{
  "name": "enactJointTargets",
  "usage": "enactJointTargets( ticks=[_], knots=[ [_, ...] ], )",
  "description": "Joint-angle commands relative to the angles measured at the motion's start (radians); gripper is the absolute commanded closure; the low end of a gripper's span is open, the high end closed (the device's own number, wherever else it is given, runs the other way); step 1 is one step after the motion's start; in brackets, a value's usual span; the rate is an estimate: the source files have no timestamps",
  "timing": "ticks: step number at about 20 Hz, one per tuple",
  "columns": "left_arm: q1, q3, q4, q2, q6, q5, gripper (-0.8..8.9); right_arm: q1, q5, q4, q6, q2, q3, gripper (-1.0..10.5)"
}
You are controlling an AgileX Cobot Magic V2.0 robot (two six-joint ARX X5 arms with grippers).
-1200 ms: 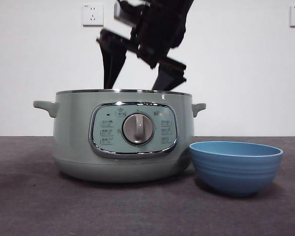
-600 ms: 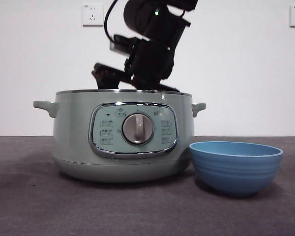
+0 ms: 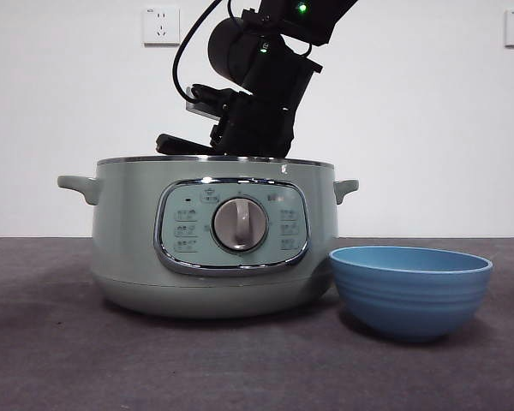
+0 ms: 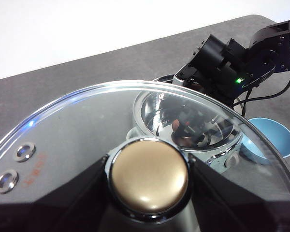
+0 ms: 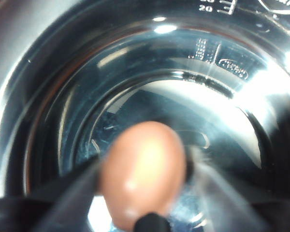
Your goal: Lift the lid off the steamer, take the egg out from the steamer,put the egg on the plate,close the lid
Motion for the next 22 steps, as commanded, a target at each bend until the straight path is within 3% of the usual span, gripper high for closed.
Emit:
enactJointTargets(
  ticks=[1, 2, 7, 10, 13, 17, 19, 22],
  knots=[
    [-0.002, 0.016, 0.045, -0.008, 0.001, -0.002, 8.22, 0.005, -0.001, 0.006, 0.01, 0.019, -0.001, 9.0],
    [-0.002, 0.016, 0.045, -0.008, 0.001, -0.002, 8.22, 0.005, -0.001, 0.006, 0.009, 0.019, -0.001, 9.6],
    [-0.002, 0.016, 0.051, -0.008, 0.001, -0.002, 8.22, 0.006, -0.001, -0.018, -0.016, -0.122, -0.001, 9.6],
    [-0.002, 0.016, 0.052, -0.008, 0.001, -0.002, 8.22, 0.004, 0.011, -0.136, -0.084, -0.327, -0.001, 9.6],
    [-0.002, 0.016, 0.052, -0.008, 0.001, -0.001, 8.22, -0.002, 0.089, -0.263, -0.137, -0.536, -0.001, 9.6],
    [-0.002, 0.016, 0.048, -0.008, 0.001, 0.0, 8.22, -0.061, 0.085, -0.423, -0.175, -0.704, -0.005, 9.6],
    [-0.002, 0.016, 0.046, -0.008, 0.001, 0.0, 8.22, -0.108, 0.071, -0.478, -0.192, -0.759, -0.025, 9.6],
    [-0.002, 0.016, 0.047, -0.008, 0.001, 0.0, 8.22, -0.214, -0.034, -0.473, -0.204, -0.844, -0.16, 9.6]
  ],
)
